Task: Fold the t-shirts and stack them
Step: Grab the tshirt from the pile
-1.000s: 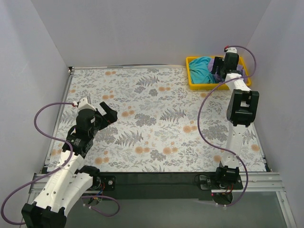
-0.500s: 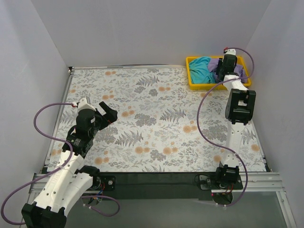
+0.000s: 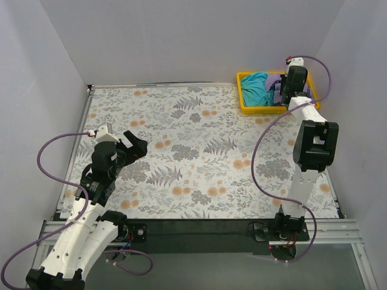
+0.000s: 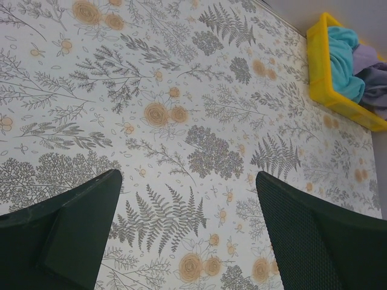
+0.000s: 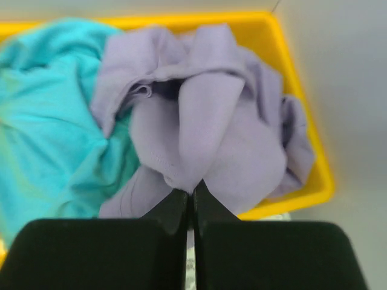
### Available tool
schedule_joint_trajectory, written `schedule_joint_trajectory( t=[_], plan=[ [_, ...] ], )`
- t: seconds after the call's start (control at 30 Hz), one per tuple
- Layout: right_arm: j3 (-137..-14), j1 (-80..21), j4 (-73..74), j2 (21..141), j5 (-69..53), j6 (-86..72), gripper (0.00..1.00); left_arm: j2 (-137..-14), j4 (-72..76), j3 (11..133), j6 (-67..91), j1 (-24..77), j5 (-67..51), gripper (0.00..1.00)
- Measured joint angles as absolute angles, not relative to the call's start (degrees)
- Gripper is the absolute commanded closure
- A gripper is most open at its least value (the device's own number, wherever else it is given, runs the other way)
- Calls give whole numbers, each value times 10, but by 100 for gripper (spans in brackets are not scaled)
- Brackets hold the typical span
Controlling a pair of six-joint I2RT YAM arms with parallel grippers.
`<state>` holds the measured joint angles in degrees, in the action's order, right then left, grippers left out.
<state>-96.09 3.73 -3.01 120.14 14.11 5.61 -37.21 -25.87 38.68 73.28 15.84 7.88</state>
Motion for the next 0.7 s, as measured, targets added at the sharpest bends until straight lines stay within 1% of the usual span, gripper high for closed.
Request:
schedule_joint_trajectory(
  t=[0.1, 0.23, 0.4, 0.43, 0.47, 0.57, 0.7],
  plan=[
    [-917, 13, -25, 1100, 158, 72, 99, -372, -262, 393, 723, 158, 78, 14],
    [-883, -46, -18, 963, 169, 81, 99, -371, -270, 404, 707, 158, 76, 14],
    [-882, -177, 19, 846, 159, 75, 99, -358, -275, 419, 692, 158, 72, 14],
    [-884, -195, 29, 831, 151, 69, 99, -353, -276, 420, 690, 158, 70, 14],
    [-888, -243, 39, 822, 141, 61, 99, -347, -276, 421, 688, 158, 68, 14],
    [-915, -318, 63, 820, 95, 30, 99, -326, -279, 422, 684, 158, 60, 14],
    [-988, -379, 97, 853, 14, -29, 99, -304, -283, 422, 683, 159, 51, 14]
  ],
)
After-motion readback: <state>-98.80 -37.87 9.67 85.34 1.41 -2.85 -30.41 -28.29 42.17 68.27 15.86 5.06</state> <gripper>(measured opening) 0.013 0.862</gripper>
